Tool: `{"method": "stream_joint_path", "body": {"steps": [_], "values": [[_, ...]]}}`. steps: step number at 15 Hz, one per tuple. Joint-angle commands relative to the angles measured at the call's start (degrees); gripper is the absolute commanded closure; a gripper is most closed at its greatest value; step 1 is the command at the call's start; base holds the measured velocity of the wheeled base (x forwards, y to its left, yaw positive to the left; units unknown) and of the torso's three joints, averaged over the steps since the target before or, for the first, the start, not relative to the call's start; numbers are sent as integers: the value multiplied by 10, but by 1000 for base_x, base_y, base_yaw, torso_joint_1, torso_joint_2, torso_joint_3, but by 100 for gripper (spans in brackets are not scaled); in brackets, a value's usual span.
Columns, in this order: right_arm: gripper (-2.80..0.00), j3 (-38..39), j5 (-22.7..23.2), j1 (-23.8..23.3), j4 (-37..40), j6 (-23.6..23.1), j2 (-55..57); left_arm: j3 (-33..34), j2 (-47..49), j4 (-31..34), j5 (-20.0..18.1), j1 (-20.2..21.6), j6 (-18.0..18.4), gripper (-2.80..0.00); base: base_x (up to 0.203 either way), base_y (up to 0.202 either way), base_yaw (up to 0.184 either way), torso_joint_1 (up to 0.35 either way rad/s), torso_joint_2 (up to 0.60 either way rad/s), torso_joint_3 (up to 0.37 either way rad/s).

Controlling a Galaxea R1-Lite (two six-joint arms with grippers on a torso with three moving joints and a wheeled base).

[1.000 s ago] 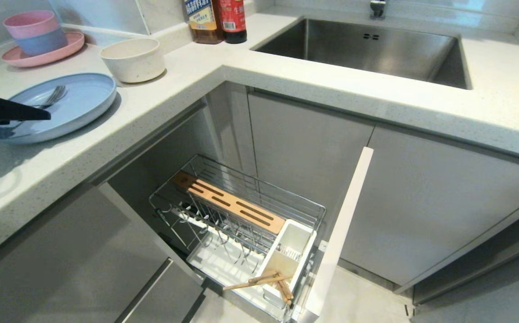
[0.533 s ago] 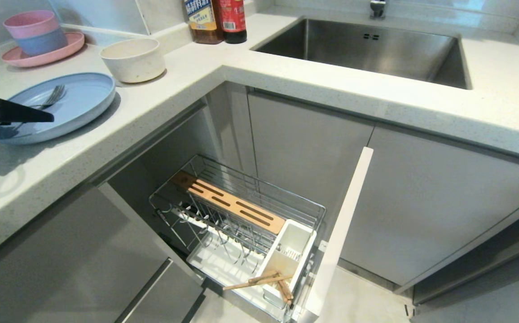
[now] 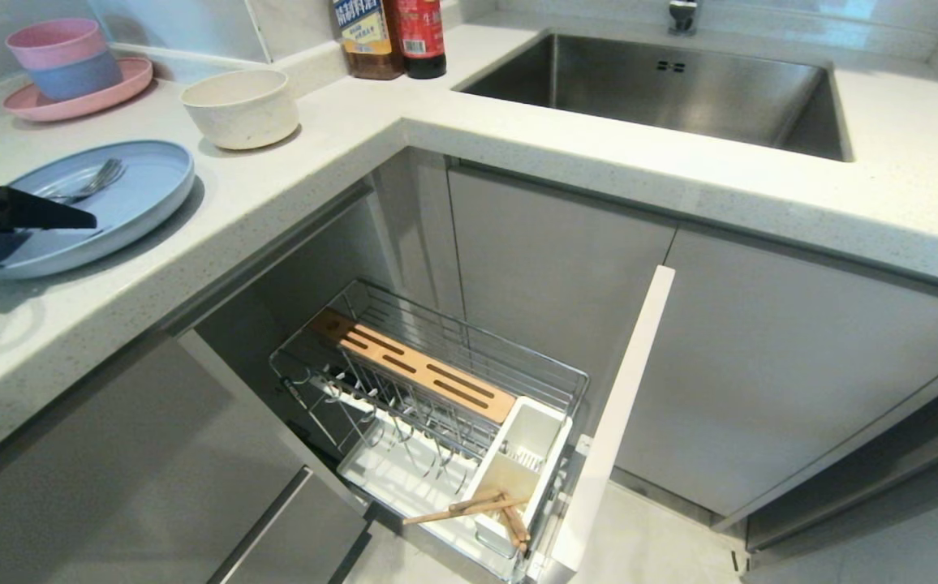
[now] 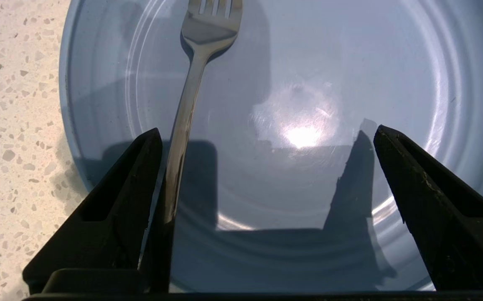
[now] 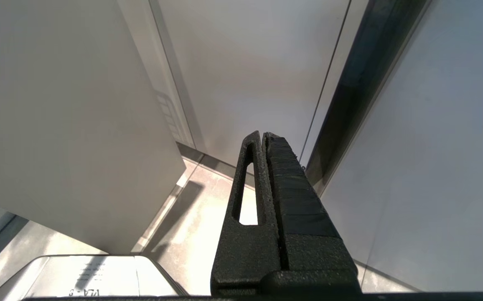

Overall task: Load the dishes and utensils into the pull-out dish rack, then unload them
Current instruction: Pick up the fork and place it in the cupboard

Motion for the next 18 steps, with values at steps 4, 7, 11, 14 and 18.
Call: {"method": "stream_joint_path", "body": {"steps": [4, 7, 11, 14, 18], "values": [[0, 1, 0, 0, 0, 0, 0, 1, 0, 3, -1, -1, 1, 0, 0, 0, 0, 0, 0, 0], [0, 1, 0, 0, 0, 0, 0, 1, 0, 3, -1, -1, 1, 0, 0, 0, 0, 0, 0, 0], [0, 1, 0, 0, 0, 0, 0, 1, 0, 3, -1, -1, 2, 0, 0, 0, 0, 0, 0, 0], [0, 1, 0, 0, 0, 0, 0, 1, 1, 2, 1, -1, 2, 0, 0, 0, 0, 0, 0, 0], [0, 1, 0, 0, 0, 0, 0, -4, -6, 2, -1, -1, -4, 0, 0, 0, 0, 0, 0, 0]]}}
